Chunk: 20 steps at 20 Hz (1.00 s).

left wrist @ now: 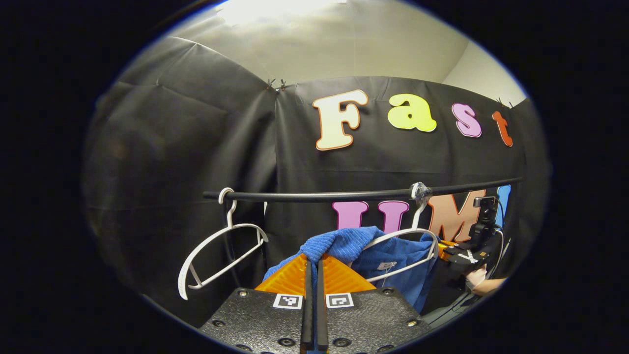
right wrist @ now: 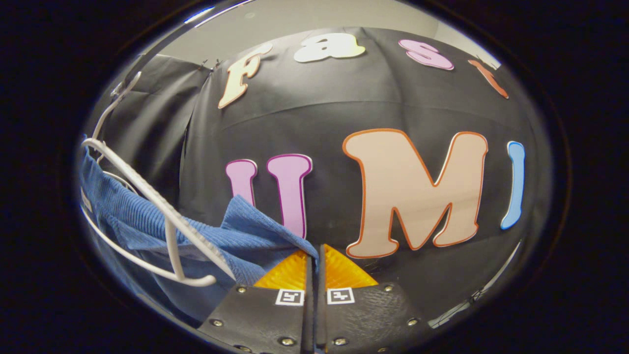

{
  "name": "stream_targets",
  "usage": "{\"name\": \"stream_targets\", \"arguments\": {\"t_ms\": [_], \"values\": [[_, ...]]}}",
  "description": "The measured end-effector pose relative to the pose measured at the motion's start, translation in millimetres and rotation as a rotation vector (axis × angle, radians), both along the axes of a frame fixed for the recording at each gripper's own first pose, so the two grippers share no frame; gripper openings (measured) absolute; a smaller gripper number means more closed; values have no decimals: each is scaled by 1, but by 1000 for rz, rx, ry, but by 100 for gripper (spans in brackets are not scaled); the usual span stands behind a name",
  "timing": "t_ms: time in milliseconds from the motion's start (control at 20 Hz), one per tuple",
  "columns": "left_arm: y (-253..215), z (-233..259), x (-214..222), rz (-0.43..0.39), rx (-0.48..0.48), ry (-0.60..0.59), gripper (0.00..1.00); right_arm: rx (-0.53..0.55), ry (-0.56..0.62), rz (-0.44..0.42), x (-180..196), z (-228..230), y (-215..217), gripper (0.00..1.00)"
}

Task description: Grasp the clothes on the hanger with both hands and then place them into the laundry hamper below.

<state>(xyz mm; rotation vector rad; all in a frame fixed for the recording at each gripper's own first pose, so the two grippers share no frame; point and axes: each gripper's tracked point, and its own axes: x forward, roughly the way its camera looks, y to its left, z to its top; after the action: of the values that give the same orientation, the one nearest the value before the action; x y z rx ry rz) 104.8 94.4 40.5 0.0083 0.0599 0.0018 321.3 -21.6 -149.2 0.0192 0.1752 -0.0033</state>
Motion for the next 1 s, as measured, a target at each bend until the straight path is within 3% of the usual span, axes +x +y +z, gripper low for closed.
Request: {"name": "stream_targets", "arguments": {"t_ms": [450,850,1000], "values": [[-1,-9,5,-36,-27,17,4,60,82,48,10,-35,7,3],[10,10,-5,-77,-80,-59,4,81,147,104,-27,-69,38,3],[22,14,-9,-56,-78,-72,3,86,167,129,-40,-79,53,3]]}}
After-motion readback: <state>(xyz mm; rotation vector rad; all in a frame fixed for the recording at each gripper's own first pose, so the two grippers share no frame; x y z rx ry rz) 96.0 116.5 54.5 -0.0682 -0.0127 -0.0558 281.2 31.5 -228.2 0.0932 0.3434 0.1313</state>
